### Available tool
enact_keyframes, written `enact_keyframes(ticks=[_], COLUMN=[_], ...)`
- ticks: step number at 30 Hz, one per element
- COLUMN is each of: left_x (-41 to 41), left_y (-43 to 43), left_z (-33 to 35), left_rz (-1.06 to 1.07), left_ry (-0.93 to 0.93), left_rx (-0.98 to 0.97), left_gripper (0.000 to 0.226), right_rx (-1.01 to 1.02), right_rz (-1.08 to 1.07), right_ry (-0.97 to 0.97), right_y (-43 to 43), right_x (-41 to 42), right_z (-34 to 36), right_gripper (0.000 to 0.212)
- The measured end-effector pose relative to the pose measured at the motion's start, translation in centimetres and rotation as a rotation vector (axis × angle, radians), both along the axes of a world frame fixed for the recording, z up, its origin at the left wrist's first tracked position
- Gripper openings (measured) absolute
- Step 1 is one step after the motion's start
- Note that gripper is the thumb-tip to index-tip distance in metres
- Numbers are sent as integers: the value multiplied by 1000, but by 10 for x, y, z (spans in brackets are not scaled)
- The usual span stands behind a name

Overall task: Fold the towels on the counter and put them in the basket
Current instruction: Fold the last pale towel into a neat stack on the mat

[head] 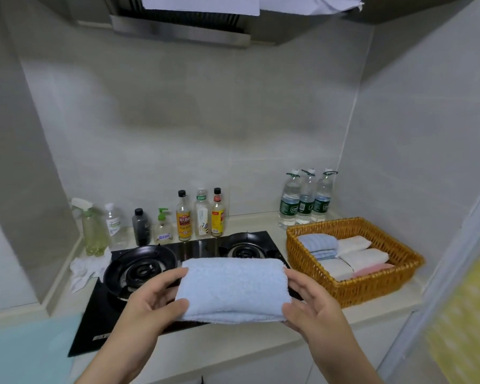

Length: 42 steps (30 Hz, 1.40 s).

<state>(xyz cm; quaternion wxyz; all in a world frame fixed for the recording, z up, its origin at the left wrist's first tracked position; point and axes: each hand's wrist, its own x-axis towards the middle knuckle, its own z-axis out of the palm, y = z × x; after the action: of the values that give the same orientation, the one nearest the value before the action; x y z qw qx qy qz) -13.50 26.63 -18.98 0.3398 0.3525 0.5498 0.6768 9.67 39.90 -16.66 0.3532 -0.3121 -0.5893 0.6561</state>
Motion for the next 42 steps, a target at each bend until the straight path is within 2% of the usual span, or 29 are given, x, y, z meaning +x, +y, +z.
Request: enact_keyframes(ticks=[3, 13, 16, 18, 22, 25, 28, 32, 39, 42], left_x=[2, -6, -9, -10, -6, -3, 5, 23, 64, 94], left_y=[40, 200, 249, 278, 322, 351, 378, 413, 486, 525], left_z=[-5, -41, -52, -56, -55, -62, -64, -74, -109, -119], left_rz=[-5, -54, -16, 4, -2, 17, -6, 6, 11, 37], left_ry=[-4, -44, -51, -56, -81, -43, -27, -25, -104, -51], left_rx=[4, 22, 43, 53, 81, 77, 74, 65, 23, -53], left_gripper=[48, 68, 50, 54, 47, 56, 49, 57, 59, 48], right_rx=[-15, -25, -28, -15, -38, -98, -74, -18, 14, 46], right_rz=[-37, -105, -131, -150, -181, -193, -196, -188, -241, -249], right_ry=[-13, -86, -126, -156, -154, -130, -162, -217, -306, -400], right_y=[36, 189, 234, 260, 300, 322, 346, 378, 458, 501], right_x=[6, 4, -1, -3, -5, 0, 8, 22, 56, 75], right_z=[-6, -26, -28, -30, -33, -34, -39, -50, -76, -89], right_gripper=[49, 50, 51, 53, 54, 51, 56, 62, 59, 59])
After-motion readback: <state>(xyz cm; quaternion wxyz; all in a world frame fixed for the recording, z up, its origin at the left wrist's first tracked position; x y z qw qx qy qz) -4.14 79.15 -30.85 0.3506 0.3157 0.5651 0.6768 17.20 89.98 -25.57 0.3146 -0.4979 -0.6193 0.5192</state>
